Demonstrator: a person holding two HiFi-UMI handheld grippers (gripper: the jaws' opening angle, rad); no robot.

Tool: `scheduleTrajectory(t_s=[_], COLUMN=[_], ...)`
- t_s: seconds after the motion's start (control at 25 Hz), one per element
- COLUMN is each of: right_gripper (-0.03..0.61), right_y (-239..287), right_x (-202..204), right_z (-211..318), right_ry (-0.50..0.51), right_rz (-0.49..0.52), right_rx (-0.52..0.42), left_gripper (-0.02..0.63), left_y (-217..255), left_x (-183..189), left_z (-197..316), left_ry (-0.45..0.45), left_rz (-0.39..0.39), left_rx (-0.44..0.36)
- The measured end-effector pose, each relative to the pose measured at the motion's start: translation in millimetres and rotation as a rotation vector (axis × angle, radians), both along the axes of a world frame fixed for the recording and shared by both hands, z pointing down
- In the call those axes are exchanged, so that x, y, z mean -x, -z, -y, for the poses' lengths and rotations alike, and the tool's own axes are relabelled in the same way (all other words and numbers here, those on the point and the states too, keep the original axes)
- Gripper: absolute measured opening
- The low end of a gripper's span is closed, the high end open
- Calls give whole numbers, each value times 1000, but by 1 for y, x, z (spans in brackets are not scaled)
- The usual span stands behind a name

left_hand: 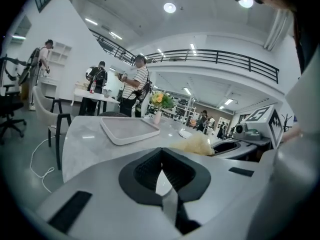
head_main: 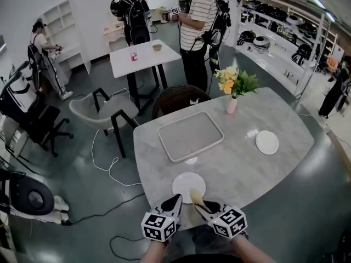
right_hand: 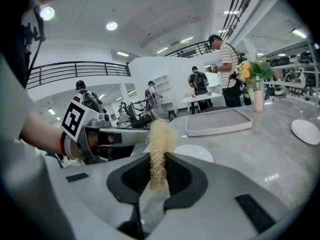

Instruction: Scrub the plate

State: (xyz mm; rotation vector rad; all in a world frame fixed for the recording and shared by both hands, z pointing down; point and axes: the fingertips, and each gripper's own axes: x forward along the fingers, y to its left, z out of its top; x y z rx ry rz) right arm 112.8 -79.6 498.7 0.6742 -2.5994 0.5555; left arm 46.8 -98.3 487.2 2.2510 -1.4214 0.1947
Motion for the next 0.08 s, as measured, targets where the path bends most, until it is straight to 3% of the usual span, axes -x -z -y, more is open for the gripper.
scheduleTrajectory(t_s=[0.08], right_gripper=[75], right_y=[8], right_x=[0], right_z=[26], right_ry=[22], right_rz=[11], right_rx=[-25], left_gripper=[11], left_y=[9], left_x=[-5], left_z=[26], left_ry=[8], left_rz=[3], left_rx=[-24])
